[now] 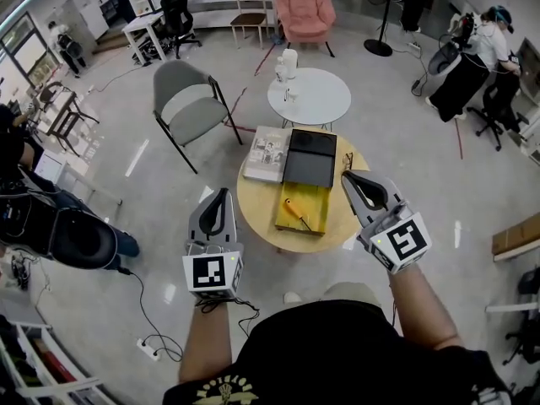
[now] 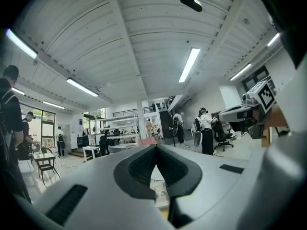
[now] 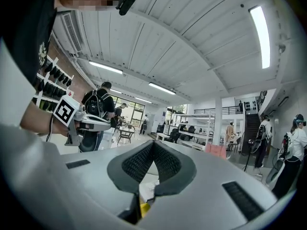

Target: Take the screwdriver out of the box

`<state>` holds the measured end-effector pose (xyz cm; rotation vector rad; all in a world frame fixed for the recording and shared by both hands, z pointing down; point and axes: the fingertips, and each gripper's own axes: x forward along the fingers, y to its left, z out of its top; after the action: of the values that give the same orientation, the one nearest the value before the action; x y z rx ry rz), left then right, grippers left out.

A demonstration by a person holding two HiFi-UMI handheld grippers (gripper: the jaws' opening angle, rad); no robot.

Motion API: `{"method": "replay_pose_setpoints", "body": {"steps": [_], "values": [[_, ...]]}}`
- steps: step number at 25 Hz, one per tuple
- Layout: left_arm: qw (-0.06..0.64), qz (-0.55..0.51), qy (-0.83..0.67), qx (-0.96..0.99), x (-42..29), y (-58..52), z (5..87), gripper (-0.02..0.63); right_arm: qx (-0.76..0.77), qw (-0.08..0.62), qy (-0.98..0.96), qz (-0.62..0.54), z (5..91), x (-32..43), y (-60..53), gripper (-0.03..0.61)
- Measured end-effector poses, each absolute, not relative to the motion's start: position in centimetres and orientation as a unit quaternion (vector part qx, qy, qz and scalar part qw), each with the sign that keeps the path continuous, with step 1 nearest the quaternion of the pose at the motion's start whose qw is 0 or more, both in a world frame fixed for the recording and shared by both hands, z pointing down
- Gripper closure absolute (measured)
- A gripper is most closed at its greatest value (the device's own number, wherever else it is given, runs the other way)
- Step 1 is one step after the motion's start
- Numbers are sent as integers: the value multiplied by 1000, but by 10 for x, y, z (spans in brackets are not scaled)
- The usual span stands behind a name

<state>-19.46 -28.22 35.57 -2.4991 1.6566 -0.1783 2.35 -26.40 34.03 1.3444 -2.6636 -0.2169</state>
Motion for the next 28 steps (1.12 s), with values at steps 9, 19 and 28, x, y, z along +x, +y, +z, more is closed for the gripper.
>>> {"method": "replay_pose_setpoints", "body": {"steps": [9,19,28], "values": [[50,-63,540,-838,-196,-284,368,600,452,85,-886,-64,345,18,-265,563],[42,-69,551,-831,-193,-299,377,600,440,77,-892,-69,347,17,-290,563],[30,-86,561,-823,-188,-331,390,600,416,93,-904,-42,372,18,-330,563]]}}
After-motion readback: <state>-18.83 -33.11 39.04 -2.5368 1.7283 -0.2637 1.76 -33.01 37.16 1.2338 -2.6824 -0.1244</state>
